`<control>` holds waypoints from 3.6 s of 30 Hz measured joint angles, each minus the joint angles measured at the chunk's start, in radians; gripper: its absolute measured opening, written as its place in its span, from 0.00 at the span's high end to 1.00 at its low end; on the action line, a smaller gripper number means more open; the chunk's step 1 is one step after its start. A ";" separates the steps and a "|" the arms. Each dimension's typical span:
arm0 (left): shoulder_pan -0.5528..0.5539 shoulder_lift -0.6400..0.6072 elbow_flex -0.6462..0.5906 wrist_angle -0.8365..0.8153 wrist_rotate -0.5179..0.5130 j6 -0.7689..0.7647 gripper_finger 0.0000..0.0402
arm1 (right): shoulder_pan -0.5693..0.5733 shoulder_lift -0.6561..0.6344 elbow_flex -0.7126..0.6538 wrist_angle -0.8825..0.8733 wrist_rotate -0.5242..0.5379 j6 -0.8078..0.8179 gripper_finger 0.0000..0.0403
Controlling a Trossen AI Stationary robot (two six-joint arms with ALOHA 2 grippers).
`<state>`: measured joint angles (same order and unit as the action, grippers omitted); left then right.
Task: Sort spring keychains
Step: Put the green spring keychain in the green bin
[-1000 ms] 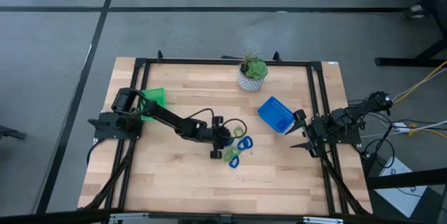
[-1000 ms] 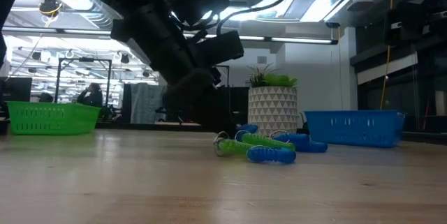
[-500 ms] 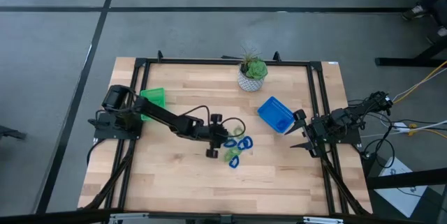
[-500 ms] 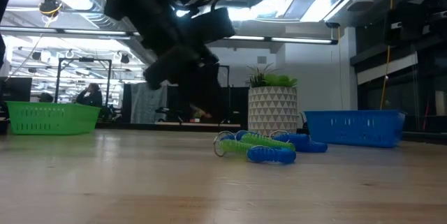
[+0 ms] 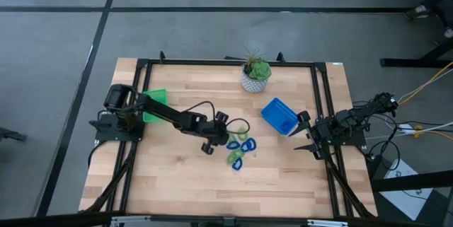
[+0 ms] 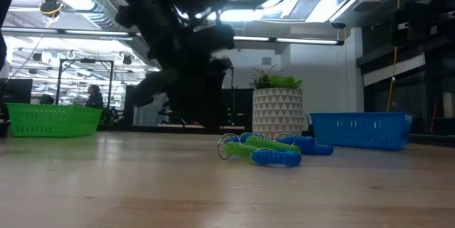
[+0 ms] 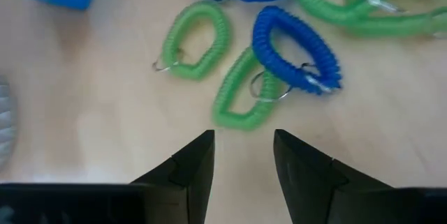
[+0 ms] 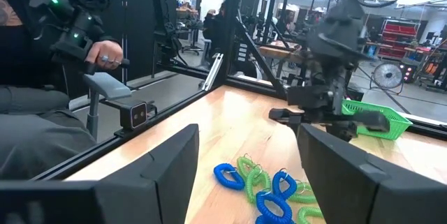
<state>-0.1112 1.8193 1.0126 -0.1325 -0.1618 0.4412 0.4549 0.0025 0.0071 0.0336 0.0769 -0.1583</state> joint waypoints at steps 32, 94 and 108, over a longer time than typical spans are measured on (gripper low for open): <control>0.056 0.114 0.004 0.144 0.233 0.150 0.64 | 0.000 0.002 0.000 0.000 0.000 0.000 0.40; -0.271 -0.317 -0.004 -0.157 -0.721 -0.492 0.98 | 0.000 0.002 0.000 0.000 0.000 0.000 0.40; -0.375 -0.386 -0.033 -0.571 -0.828 -0.885 0.98 | 0.000 0.002 0.000 0.000 0.000 0.000 0.40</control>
<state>-0.4862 1.4333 0.9794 -0.7037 -0.9901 -0.4435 0.4549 0.0044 0.0071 0.0334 0.0769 -0.1583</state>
